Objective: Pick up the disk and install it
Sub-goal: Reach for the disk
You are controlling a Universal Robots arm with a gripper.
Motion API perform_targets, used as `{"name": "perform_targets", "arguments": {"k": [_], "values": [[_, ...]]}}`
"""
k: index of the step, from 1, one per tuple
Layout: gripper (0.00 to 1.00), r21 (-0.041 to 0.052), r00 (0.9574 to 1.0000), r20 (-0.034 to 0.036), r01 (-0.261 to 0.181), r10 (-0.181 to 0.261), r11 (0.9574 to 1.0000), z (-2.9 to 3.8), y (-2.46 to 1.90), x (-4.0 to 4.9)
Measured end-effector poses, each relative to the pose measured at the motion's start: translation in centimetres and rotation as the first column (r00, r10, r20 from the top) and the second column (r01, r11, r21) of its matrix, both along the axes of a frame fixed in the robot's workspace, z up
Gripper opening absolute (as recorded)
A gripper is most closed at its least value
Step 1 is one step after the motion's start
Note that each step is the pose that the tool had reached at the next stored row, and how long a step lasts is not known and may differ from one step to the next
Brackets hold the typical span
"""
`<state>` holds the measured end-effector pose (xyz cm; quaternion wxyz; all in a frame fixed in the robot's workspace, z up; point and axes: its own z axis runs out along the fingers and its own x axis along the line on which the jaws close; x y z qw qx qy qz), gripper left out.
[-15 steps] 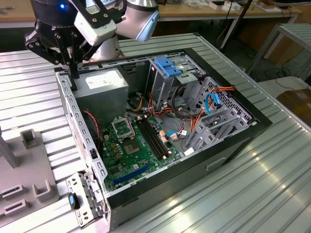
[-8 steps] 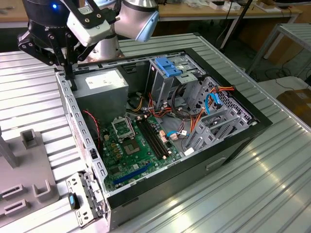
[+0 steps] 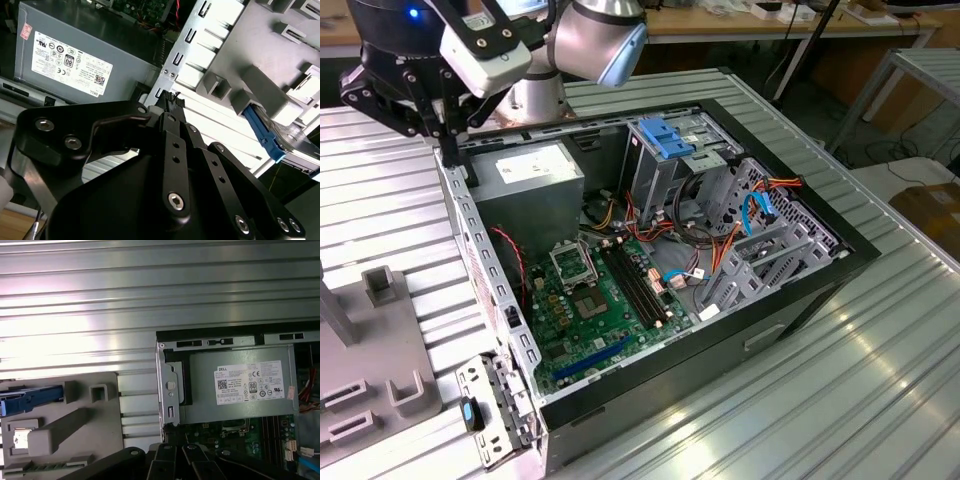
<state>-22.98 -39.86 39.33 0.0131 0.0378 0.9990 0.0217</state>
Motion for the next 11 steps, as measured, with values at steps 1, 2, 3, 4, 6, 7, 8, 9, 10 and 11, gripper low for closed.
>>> {"name": "perform_targets", "arguments": {"k": [1,2,3,4,6,7,8,9,10,11], "values": [[0.11,0.0000,1.0000,0.0000,0.000,0.000,1.0000,0.00,0.00,-0.16],[0.11,0.0000,1.0000,0.0000,0.000,0.000,1.0000,0.00,0.00,-0.25],[0.11,0.0000,1.0000,0.0000,0.000,0.000,1.0000,0.00,0.00,-0.33],[0.11,0.0000,1.0000,0.0000,0.000,0.000,1.0000,0.00,0.00,-0.55],[0.11,0.0000,1.0000,0.0000,0.000,0.000,1.0000,0.00,0.01,-0.86],[0.11,0.0001,1.0000,0.0000,0.000,0.000,1.0000,0.00,0.01,-0.95],[0.11,0.0000,1.0000,0.0000,0.000,0.000,1.0000,0.00,0.01,-1.04],[0.11,0.0000,1.0000,0.0000,0.000,0.000,1.0000,0.00,0.01,-1.19],[0.11,0.0001,1.0000,0.0000,0.000,0.000,1.0000,0.00,0.01,-1.27],[0.11,0.0000,1.0000,0.0001,0.000,0.000,1.0000,0.00,0.01,-1.37]]}}
